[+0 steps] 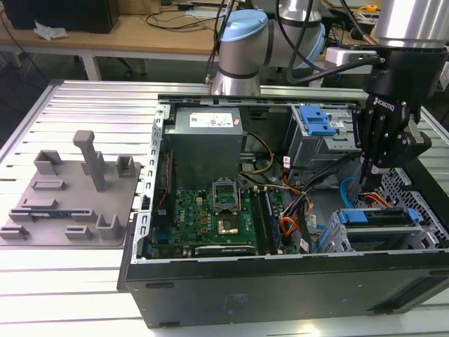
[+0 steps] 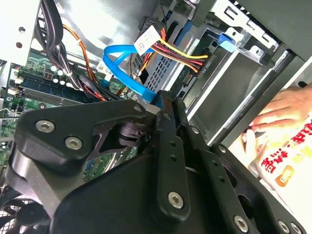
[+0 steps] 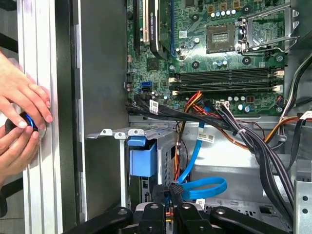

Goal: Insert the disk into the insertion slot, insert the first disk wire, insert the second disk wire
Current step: 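Insert the second disk wire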

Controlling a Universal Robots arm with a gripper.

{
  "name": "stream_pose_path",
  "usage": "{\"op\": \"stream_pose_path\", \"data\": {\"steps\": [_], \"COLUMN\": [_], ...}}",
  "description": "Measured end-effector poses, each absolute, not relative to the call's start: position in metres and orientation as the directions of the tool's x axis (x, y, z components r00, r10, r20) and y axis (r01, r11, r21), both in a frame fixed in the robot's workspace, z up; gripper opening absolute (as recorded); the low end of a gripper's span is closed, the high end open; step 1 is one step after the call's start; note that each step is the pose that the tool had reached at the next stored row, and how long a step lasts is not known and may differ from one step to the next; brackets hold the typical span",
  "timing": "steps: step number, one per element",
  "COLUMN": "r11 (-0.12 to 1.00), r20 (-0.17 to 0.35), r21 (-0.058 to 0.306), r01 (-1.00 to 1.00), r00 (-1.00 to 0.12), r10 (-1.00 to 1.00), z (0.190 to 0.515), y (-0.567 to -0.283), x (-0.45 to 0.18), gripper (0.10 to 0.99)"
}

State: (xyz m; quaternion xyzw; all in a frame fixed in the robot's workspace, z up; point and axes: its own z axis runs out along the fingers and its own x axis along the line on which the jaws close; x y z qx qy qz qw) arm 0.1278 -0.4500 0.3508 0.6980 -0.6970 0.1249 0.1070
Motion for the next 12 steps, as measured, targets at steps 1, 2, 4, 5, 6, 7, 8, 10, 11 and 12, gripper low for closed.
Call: {"op": "stream_pose_path", "data": {"steps": [1,2,4,5,6,7,8,10,11,12], "r11": [-0.006,-0.005,-0.005,-0.005,-0.002,0.001,0.003,0.005,0.006,0.007], "r20": [0.322,0.32,0.315,0.305,0.285,0.266,0.254,0.246,0.243,0.237], "r21": [-0.024,-0.022,-0.019,-0.02,-0.02,-0.02,-0.019,-0.019,-0.019,-0.018], "r01": [-1.0,-1.0,-1.0,-1.0,-1.0,-1.0,-1.0,-1.0,-1.0,-1.0], "r00": [-0.002,-0.002,-0.001,-0.001,-0.004,-0.006,-0.008,-0.009,-0.01,-0.011], "r10": [-0.947,-0.947,-0.949,-0.952,-0.959,-0.964,-0.967,-0.969,-0.97,-0.971], "z": [0.351,0.351,0.351,0.351,0.351,0.351,0.351,0.351,0.351,0.351], "y": [-0.45,-0.45,-0.45,-0.45,-0.451,-0.451,-0.451,-0.454,-0.457,-0.461], "x": [0.132,0.135,0.143,0.144,0.144,0.144,0.144,0.144,0.144,0.144], "gripper": [0.161,0.161,0.161,0.161,0.161,0.161,0.161,0.161,0.161,0.161]}}
